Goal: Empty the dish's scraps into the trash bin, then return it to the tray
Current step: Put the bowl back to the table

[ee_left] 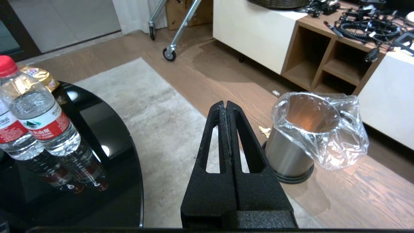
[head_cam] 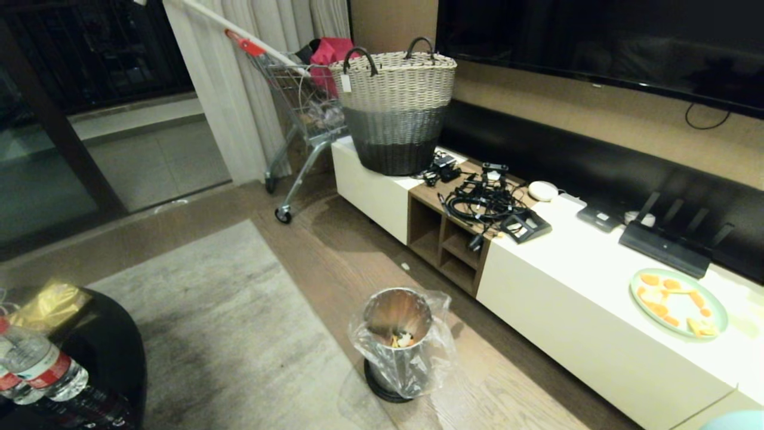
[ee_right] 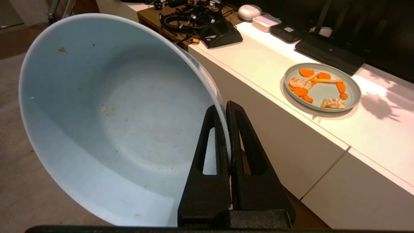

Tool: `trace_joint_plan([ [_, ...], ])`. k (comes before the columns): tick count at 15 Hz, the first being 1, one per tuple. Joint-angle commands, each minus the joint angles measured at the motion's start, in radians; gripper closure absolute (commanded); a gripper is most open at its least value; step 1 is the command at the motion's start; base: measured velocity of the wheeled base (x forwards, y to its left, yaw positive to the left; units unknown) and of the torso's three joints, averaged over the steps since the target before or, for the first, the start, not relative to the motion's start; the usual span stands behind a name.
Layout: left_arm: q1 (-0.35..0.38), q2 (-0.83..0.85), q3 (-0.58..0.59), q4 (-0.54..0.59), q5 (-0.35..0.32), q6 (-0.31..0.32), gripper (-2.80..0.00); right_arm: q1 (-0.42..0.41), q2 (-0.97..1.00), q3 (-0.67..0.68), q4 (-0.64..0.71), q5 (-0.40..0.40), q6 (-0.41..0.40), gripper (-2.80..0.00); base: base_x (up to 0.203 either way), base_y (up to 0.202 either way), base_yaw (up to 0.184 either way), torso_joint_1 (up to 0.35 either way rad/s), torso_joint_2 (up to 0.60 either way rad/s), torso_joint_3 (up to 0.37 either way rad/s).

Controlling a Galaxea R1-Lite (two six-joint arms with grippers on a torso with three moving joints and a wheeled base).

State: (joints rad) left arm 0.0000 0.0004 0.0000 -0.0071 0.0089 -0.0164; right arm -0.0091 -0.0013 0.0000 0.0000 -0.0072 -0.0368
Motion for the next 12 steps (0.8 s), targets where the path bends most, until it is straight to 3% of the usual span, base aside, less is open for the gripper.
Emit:
trace_joint_plan([
  [1, 0.000, 0.000, 0.000, -0.001, 0.000, 0.000, 0.00, 0.001, 0.001, 0.000, 0.000, 0.000, -0.001, 0.00, 0.000, 0.000, 0.000, 0.005, 0.00, 0.041],
  [10, 0.000, 0.000, 0.000, -0.001, 0.000, -0.002, 0.00, 0.000, 0.001, 0.000, 0.000, 0.000, 0.000, 0.00, 0.000, 0.000, 0.000, 0.000, 0.00, 0.000],
  [12, 0.000, 0.000, 0.000, -0.001, 0.000, -0.002, 0.00, 0.000, 0.001, 0.000, 0.000, 0.000, 0.000, 0.00, -0.144, 0.000, 0.001, 0.009, 0.00, 0.002],
])
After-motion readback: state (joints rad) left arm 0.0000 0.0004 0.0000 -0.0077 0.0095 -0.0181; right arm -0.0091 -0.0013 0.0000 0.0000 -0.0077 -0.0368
